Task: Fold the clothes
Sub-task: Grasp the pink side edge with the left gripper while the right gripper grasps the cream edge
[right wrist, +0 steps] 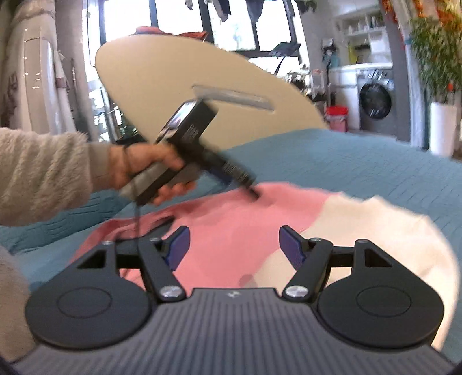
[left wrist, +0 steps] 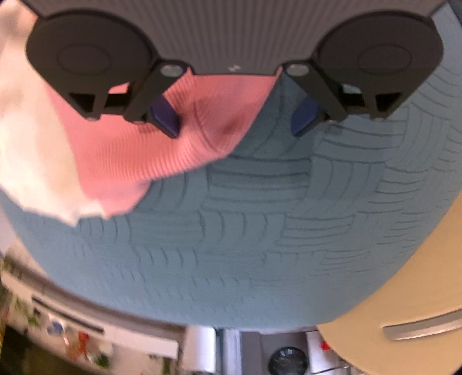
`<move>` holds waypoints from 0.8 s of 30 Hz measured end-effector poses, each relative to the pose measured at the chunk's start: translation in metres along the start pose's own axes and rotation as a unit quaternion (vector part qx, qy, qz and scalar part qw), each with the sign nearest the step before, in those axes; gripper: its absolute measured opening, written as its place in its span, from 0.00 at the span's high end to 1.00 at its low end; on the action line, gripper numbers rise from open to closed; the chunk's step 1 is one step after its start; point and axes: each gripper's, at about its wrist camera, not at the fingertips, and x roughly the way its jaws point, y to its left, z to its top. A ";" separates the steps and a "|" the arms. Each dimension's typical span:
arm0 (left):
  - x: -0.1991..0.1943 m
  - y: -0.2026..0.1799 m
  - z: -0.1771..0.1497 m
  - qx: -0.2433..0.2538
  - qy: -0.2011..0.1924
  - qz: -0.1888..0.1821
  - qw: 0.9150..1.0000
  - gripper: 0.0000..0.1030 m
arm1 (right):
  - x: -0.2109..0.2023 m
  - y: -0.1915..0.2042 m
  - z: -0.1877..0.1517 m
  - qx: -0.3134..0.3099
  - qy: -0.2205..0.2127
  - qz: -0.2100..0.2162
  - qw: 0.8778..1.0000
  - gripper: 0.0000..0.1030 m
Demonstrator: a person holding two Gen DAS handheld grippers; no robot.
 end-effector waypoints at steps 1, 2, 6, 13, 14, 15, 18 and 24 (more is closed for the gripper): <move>0.001 -0.002 0.000 0.001 -0.004 -0.007 1.000 0.42 | -0.001 -0.008 0.003 0.000 -0.004 -0.012 1.000 0.31; 0.001 -0.003 0.001 -0.001 -0.004 -0.014 1.000 0.50 | -0.002 -0.027 0.008 0.002 -0.011 -0.041 0.999 0.31; 0.001 -0.008 0.004 0.011 -0.003 -0.022 1.000 0.76 | 0.015 -0.117 0.017 0.049 0.009 -0.124 0.991 0.29; 0.002 -0.004 0.007 -0.012 -0.004 -0.027 1.000 0.82 | 0.056 -0.195 -0.023 0.123 0.094 -0.055 0.986 0.30; 0.002 -0.005 0.007 -0.008 -0.007 -0.020 1.000 0.82 | 0.054 -0.196 -0.024 0.127 0.092 -0.024 0.987 0.36; 0.001 -0.006 0.007 -0.008 -0.010 -0.014 1.000 0.82 | 0.053 -0.196 -0.024 0.130 0.094 0.008 0.987 0.46; 0.003 -0.010 0.010 -0.011 -0.012 0.003 1.000 0.83 | 0.055 -0.179 -0.024 0.069 0.115 0.001 0.991 0.89; 0.001 -0.029 0.026 0.016 -0.055 0.103 0.993 1.00 | 0.049 -0.156 -0.006 -0.019 0.068 -0.095 0.993 0.91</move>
